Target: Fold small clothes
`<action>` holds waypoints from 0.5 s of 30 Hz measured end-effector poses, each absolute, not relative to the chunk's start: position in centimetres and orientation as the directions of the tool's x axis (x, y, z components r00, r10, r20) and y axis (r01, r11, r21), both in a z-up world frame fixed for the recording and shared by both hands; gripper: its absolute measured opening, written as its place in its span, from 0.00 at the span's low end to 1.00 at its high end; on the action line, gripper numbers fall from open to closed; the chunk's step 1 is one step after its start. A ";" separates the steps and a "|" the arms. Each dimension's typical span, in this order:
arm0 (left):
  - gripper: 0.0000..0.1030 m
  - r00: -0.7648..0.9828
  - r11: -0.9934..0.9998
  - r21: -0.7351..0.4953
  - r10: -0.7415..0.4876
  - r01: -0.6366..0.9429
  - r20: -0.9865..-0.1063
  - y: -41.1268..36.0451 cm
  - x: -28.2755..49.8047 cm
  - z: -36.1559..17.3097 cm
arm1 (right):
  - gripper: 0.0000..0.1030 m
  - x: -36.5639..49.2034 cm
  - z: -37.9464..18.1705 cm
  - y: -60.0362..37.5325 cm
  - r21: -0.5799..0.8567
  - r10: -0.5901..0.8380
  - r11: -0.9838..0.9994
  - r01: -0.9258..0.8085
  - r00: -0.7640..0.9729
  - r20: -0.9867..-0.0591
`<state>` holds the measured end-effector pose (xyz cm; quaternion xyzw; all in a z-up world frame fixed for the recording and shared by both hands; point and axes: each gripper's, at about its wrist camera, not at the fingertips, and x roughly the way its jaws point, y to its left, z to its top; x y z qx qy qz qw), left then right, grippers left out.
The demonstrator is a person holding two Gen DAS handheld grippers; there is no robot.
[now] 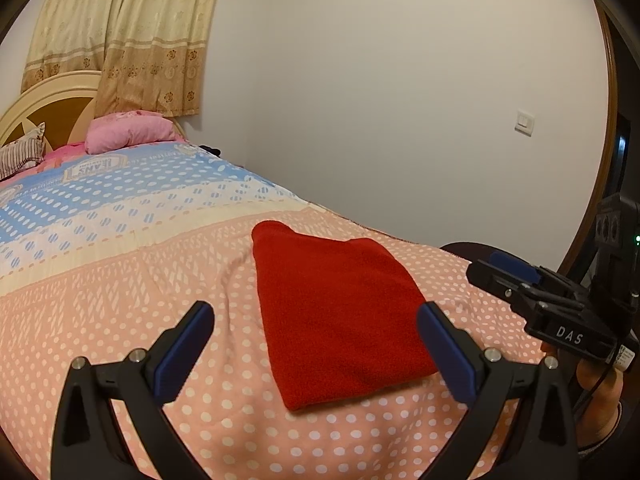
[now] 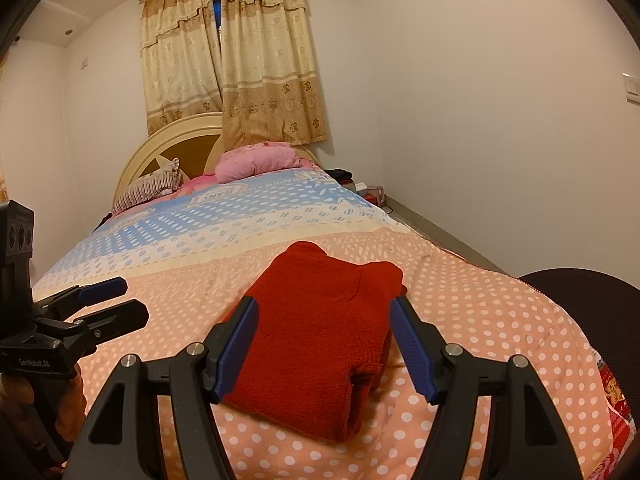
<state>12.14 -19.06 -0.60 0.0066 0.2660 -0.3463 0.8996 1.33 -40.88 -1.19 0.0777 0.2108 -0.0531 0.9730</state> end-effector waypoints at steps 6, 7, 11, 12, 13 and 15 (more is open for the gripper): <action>1.00 0.619 0.760 -0.173 -0.619 0.626 -0.483 -19.1 12.2 -0.6 | 0.67 1.4 -1.1 -40.6 0.130 -0.067 0.983 0.133 0.905 -0.421; 1.00 0.617 0.759 -0.174 -0.621 0.627 -0.483 -19.1 12.2 -0.6 | 0.67 1.4 -1.1 -40.6 0.130 -0.067 0.983 0.133 0.905 -0.420; 1.00 0.616 0.759 -0.175 -0.620 0.626 -0.486 -19.1 12.0 -0.6 | 0.67 1.5 -1.1 -40.5 0.130 -0.065 0.983 0.131 0.905 -0.419; 1.00 0.614 0.759 -0.177 -0.621 0.627 -0.487 -19.1 12.0 -0.6 | 0.67 1.5 -1.1 -40.5 0.131 -0.065 0.983 0.131 0.905 -0.419; 1.00 0.614 0.759 -0.177 -0.621 0.627 -0.487 -19.1 12.0 -0.6 | 0.67 1.5 -1.1 -40.5 0.130 -0.066 0.983 0.132 0.905 -0.419; 1.00 0.613 0.758 -0.176 -0.621 0.628 -0.488 -19.2 11.9 -0.6 | 0.67 1.5 -1.1 -40.5 0.130 -0.065 0.983 0.131 0.906 -0.419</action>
